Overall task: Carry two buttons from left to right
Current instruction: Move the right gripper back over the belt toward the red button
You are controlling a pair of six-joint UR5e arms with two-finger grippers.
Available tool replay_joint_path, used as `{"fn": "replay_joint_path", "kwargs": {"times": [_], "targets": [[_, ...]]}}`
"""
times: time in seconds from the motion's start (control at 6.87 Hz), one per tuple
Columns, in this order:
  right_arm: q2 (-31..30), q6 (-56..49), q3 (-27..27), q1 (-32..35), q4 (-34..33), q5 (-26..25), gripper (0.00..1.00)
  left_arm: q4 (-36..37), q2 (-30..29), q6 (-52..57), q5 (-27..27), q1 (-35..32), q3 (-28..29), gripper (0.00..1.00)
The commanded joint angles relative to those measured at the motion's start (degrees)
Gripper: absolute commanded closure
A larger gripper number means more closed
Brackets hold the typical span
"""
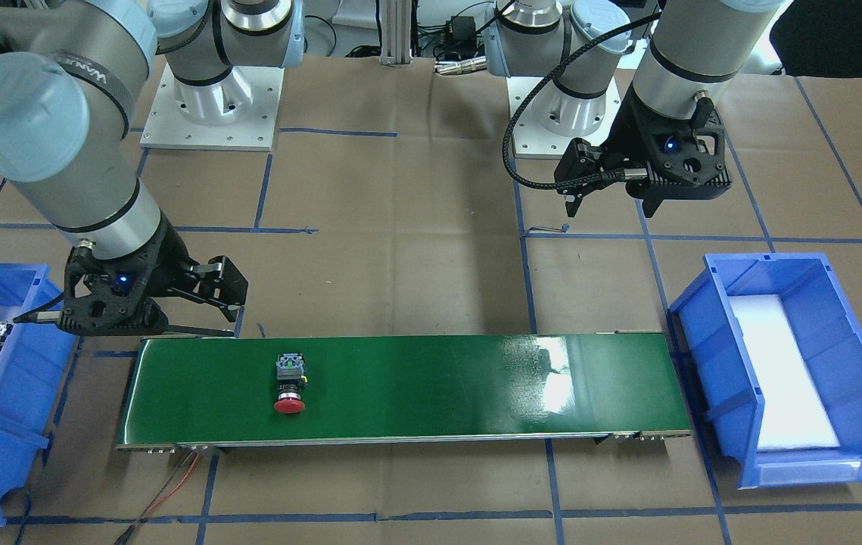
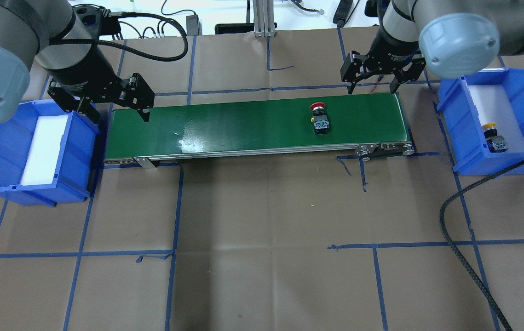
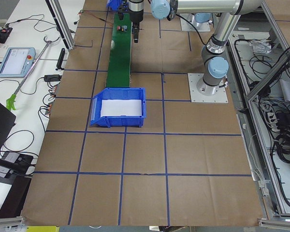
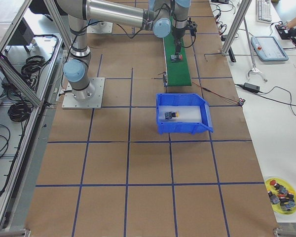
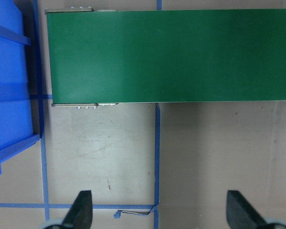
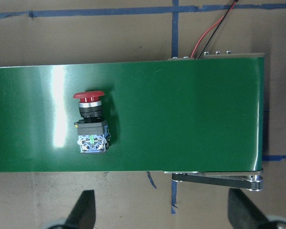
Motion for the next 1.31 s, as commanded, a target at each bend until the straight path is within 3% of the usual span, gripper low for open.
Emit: {"fn": "replay_joint_path", "kwargs": {"times": [0.0, 1.16], "targets": [[0.33, 0.97, 4.43, 0.54, -4.97, 0.37, 0.03, 0.00, 0.00, 0.00, 0.04, 0.00, 0.00, 0.00], [12.88, 1.14, 2.79, 1.50, -17.29, 0.19, 0.05, 0.00, 0.00, 0.00, -0.05, 0.00, 0.00, 0.00]]}}
